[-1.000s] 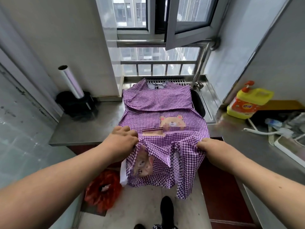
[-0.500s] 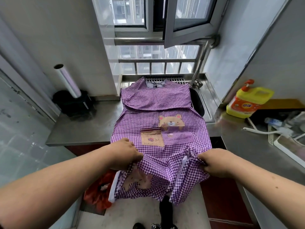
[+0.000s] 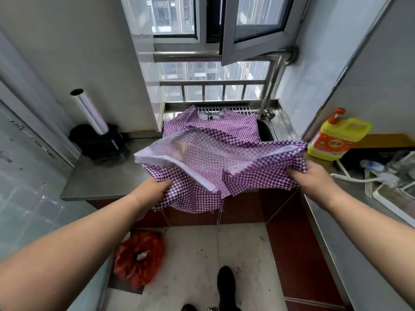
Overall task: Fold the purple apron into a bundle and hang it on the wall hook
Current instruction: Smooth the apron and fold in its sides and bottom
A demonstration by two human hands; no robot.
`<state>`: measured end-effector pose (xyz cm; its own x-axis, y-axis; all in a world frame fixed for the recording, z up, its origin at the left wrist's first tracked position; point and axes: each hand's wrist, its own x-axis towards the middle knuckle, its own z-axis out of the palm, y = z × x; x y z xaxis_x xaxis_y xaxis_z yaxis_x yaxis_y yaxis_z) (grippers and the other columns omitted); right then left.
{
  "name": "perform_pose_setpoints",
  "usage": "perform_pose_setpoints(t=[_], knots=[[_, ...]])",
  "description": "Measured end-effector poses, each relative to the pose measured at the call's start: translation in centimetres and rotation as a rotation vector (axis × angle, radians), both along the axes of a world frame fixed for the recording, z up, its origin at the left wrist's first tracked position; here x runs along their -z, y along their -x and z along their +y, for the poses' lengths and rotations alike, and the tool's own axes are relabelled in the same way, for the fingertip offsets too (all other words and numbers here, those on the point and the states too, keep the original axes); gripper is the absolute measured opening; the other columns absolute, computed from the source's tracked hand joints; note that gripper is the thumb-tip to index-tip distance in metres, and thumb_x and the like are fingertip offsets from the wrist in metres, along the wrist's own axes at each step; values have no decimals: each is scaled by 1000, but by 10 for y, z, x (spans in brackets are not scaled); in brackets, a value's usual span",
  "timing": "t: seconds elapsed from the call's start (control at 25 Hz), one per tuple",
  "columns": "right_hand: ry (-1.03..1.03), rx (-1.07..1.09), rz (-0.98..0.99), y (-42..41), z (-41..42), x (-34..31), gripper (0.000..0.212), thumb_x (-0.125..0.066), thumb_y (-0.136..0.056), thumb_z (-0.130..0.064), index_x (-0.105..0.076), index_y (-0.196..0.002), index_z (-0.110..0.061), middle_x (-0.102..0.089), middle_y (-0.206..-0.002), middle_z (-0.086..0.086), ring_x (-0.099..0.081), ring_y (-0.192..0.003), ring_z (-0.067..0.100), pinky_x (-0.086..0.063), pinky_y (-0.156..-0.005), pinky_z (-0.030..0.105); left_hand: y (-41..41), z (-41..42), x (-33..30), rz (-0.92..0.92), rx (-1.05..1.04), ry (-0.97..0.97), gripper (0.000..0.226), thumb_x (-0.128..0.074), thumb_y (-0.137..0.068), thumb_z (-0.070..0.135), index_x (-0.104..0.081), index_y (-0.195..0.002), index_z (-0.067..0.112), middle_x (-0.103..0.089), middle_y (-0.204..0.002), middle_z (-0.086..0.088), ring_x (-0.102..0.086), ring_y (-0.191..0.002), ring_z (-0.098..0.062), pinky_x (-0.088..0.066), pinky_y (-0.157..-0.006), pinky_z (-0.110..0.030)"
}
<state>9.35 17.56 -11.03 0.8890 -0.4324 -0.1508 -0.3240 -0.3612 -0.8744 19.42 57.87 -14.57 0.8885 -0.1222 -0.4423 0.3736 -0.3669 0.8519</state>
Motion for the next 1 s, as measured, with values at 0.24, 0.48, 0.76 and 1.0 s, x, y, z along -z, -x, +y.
perform_pose_setpoints(t=[0.24, 0.48, 0.76, 1.0], knots=[[-115, 76, 5, -11, 8, 14, 6, -69, -100, -7, -69, -104, -11, -75, -97, 5, -72, -91, 26, -57, -81, 34, -11, 0, -1, 84, -51, 99, 16, -58, -102, 5, -73, -103, 8, -78, -108, -22, -76, -93, -35, -58, -95, -47], [-110, -84, 170, -19, 2, 20, 36, -82, -85, -26, -70, -117, -14, -78, -114, 9, -75, -106, 31, -56, -103, 55, -18, -4, -11, 148, 71, -57, 33, -57, -106, 35, -73, -114, 7, -79, -106, -11, -75, -96, -27, -56, -79, -29], [-127, -52, 147, -50, 3, 14, 25, -73, -96, -11, -68, -118, -21, -77, -115, 5, -73, -108, 31, -53, -107, 55, -49, -3, -23, 2, 105, -89, 41, -42, -112, 31, -56, -148, 17, -66, -140, -4, -63, -124, -28, -45, -114, -45], [-242, 54, 115, -107, -4, -1, 10, -69, -100, -15, -70, -105, -24, -78, -111, 8, -73, -100, 31, -57, -89, 43, -104, -21, -37, -43, 44, 25, 39, -40, -111, 30, -56, -147, 25, -67, -131, 5, -64, -121, -22, -49, -106, -43]])
